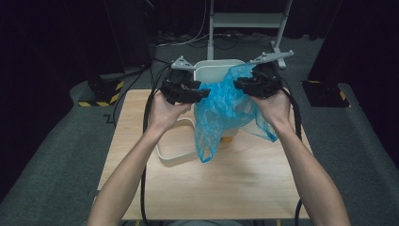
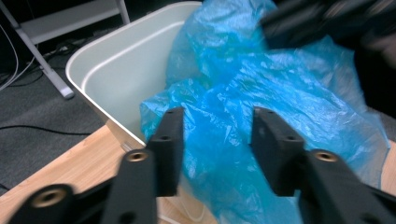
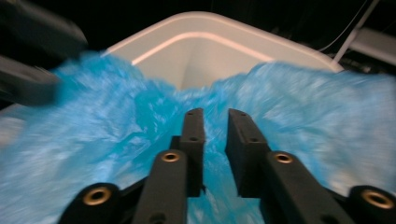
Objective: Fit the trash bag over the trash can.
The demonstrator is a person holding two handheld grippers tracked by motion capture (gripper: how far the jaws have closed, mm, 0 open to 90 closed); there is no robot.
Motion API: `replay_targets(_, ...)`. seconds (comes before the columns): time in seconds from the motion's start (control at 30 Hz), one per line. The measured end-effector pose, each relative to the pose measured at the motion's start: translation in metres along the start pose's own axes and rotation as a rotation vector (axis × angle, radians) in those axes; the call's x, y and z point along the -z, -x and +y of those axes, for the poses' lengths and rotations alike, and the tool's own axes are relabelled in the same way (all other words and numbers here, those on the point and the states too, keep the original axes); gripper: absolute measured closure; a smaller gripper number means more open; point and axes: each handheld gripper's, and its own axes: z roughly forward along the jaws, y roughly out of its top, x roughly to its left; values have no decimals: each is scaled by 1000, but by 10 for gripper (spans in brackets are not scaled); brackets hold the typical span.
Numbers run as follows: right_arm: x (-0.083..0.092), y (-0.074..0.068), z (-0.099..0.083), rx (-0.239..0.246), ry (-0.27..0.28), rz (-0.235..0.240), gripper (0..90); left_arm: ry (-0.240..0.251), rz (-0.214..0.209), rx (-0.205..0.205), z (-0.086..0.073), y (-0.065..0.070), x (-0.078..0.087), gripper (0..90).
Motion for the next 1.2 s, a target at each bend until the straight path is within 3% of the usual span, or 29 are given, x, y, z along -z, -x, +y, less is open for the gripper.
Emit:
replay_targets(0.03, 14, 4, 0, -10, 41, -24, 689, -1, 2, 3, 0, 0, -2, 618)
replay_targets(0.07, 14, 4, 0, -10, 41, -24, 689, -1, 2, 3, 0, 0, -2, 630)
replay_targets(0.1, 27, 11, 0, -33, 81, -56, 650, 6, 0, 7, 0, 0, -2, 643)
replay_targets(0.17, 36, 20, -2, -57, 114, -89, 612, 7, -4, 2, 0, 0, -2, 674)
replay_targets(0.23, 38, 28, -4, -82, 117, -107, 588, 1, -3, -2, 1, 1, -2, 711)
replay_targets(0.37, 30, 35, -8, -104, 81, -92, 578, -9, -6, -7, 1, 1, -3, 782)
replay_targets(0.47, 18, 34, -13, -106, 45, -71, 617, -2, 9, -7, 0, -1, -1, 784)
replay_targets(0.57, 7, 32, -16, -93, 13, -57, 778, 5, 23, -8, 0, -4, 3, 817)
replay_targets(0.63, 6, 31, -15, -85, 8, -64, 802, 3, 27, -10, 0, -5, 4, 830)
replay_targets(0.7, 7, 28, -12, -59, 2, -84, 881, -4, 35, -13, -1, -8, 5, 869)
replay_targets(0.83, 9, 24, -7, -41, 11, -79, 897, -5, 42, -16, 0, -10, 5, 892)
replay_targets(0.9, 8, 17, 0, -16, 14, -67, 898, 21, 34, -3, 0, -11, 7, 892)
replay_targets(0.93, 8, 17, 0, -16, 14, -67, 898, 21, 34, -3, 0, -11, 7, 886)
replay_targets(0.97, 3, 12, 5, -3, 6, -53, 898, 61, 16, 15, -1, -11, 10, 836)
replay_targets(1.03, 0, 10, 7, 7, 1, -48, 898, 79, -4, 31, -1, -11, 11, 680)
replay_targets(1.07, -4, 8, 8, 9, -9, -41, 898, 90, -19, 44, -2, -11, 12, 680)
replay_targets(1.1, -14, 6, 9, 8, -30, -22, 898, 99, -33, 54, -2, -10, 12, 538)
replay_targets(1.2, -29, 6, 8, -11, -65, 11, 898, 92, -51, 62, -7, -10, 7, 480)
